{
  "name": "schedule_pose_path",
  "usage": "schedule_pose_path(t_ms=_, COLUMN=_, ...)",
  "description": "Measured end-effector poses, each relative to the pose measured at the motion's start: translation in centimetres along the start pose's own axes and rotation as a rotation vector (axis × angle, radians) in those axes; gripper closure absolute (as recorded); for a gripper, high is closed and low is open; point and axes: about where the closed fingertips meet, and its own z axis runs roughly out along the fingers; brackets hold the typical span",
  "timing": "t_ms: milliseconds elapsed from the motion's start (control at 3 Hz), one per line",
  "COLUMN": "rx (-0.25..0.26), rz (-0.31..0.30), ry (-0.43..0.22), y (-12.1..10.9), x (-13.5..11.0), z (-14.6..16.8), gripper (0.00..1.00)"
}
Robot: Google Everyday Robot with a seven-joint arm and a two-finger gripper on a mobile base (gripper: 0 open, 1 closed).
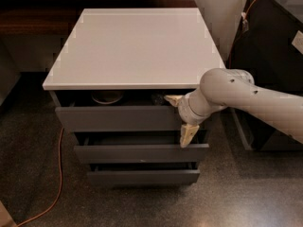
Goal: Pick blue plastic bottle from top drawer and place on counter
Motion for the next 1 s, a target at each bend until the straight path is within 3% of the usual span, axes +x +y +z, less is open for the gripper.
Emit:
schedule_pose_path(t_ms=667, rx=0.019, rz=0.001, ry=0.042, y=-1.7, x=1.4, z=1.8, gripper=0.00)
schedule_pose_path(t_ms=1000, rx=0.002, rz=0.038, ry=0.071, y=-2.0, x=2.2, z=2.9, gripper=0.22)
